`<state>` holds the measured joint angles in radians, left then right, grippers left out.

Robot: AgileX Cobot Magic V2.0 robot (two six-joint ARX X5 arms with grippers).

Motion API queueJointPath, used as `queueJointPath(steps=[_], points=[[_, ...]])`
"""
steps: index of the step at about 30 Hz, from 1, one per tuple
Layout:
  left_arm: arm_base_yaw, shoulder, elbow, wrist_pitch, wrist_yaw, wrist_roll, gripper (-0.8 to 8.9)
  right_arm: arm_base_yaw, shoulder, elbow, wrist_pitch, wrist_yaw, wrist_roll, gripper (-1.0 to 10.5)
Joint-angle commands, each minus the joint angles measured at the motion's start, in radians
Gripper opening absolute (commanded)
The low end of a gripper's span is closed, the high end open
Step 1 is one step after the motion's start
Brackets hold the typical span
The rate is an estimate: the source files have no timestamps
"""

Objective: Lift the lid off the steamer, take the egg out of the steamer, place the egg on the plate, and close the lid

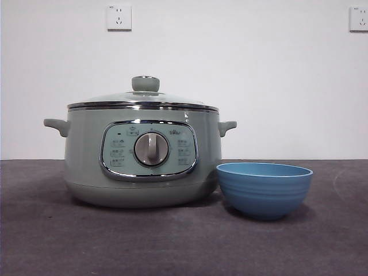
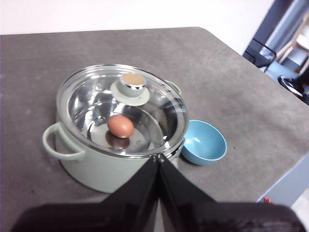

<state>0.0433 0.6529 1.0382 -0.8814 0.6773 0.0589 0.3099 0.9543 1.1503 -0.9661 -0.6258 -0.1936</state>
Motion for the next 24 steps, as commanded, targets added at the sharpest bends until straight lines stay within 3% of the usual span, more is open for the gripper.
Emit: queueJointPath(steps=[1, 5, 7, 8, 10, 12, 24], points=[[-0.008, 0.007, 0.011, -0.002, 0.008, 0.032, -0.08, 0.007, 0.001, 0.004, 0.003, 0.0, -0.017, -0.1], [-0.01, 0.008, 0.011, -0.003, 0.01, 0.032, 0.01, 0.007, 0.0, 0.004, 0.003, -0.002, -0.016, 0.1], [-0.01, 0.008, 0.011, -0.003, 0.01, 0.032, 0.28, 0.007, 0.0, 0.004, 0.003, -0.002, -0.016, 1.0], [-0.01, 0.008, 0.011, -0.003, 0.011, 0.032, 0.84, 0.007, 0.0, 0.004, 0.004, -0.002, -0.016, 1.8], [-0.01, 0.008, 0.011, -0.002, 0.027, 0.032, 3.06, 0.007, 0.0, 0.004, 0.003, -0.001, -0.016, 4.2], [-0.011, 0.008, 0.011, 0.007, 0.063, 0.033, 4.9, 0.007, 0.0, 0.004, 0.004, -0.001, -0.013, 5.7], [-0.047, 0.071, 0.011, 0.166, 0.098, 0.02, 4.99, 0.007, 0.0, 0.004, 0.004, 0.0, -0.013, 5.7]])
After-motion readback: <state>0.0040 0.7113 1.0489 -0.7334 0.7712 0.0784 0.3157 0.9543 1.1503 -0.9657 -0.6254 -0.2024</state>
